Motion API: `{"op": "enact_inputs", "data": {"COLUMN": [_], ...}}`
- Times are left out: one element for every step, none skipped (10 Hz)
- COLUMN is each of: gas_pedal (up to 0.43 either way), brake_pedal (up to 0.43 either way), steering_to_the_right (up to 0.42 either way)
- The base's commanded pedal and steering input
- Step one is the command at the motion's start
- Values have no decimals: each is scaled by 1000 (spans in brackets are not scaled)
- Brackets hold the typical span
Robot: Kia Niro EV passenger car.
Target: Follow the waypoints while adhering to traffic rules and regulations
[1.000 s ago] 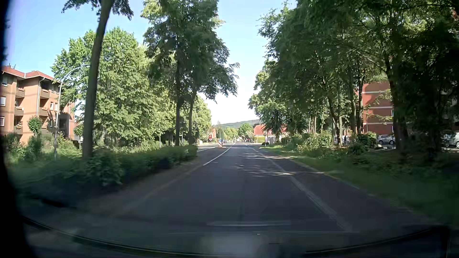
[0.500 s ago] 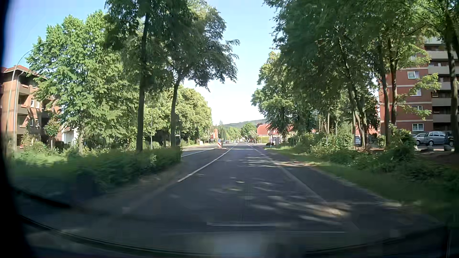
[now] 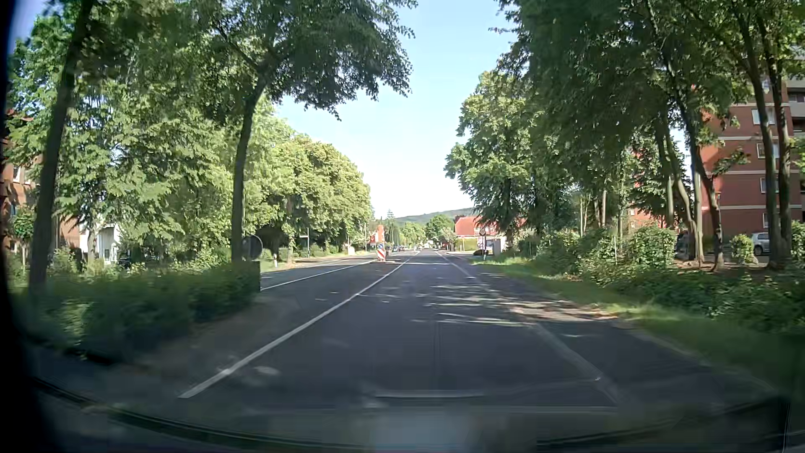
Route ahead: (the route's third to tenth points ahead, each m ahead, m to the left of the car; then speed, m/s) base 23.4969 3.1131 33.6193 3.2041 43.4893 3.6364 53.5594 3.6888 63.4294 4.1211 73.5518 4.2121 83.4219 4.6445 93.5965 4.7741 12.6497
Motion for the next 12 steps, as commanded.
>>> {"op": "enact_inputs", "data": {"gas_pedal": [138,138,138,138,138,138,138,138,138,138,138,138], "brake_pedal": [6,6,6,6,6,6,6,6,6,6,6,6], "steering_to_the_right": [-2,0,1,2,2,2,2,2,1,0,0,0]}}
